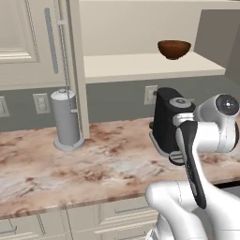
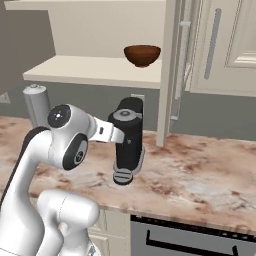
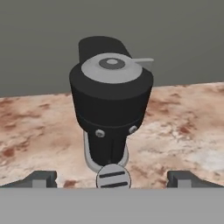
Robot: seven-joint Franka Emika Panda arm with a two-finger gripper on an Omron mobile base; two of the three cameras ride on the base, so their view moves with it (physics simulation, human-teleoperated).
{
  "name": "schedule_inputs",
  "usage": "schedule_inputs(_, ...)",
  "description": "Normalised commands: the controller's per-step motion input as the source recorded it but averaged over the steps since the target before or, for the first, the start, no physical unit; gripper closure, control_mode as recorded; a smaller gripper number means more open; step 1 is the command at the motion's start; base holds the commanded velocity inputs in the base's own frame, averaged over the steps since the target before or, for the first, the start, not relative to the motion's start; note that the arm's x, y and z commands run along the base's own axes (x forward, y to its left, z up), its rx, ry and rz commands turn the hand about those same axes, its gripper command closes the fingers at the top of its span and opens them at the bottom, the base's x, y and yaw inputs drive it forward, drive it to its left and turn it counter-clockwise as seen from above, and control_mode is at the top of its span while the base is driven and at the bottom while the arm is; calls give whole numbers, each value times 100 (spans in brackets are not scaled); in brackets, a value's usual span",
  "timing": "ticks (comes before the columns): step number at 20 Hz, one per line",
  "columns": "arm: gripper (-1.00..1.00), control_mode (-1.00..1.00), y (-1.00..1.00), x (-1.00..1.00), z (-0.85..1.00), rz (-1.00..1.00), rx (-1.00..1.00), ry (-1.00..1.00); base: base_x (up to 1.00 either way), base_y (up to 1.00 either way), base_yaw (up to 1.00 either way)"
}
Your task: Take the smaller bowl and place it next to the appetizer plate on the dining counter , and place the larger bowl next to the plate with cooked food.
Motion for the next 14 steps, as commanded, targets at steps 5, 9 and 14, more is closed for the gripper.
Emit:
schedule_inputs(5, -100, -100, -19, -4, 62, -2, 3, -14, 0, 0, 0)
schedule_inputs(9, -100, -100, 0, 0, 53, -7, 8, -10, 0, 0, 0)
schedule_inputs(14, -100, -100, 6, 0, 36, -4, 15, -1, 0, 0, 0)
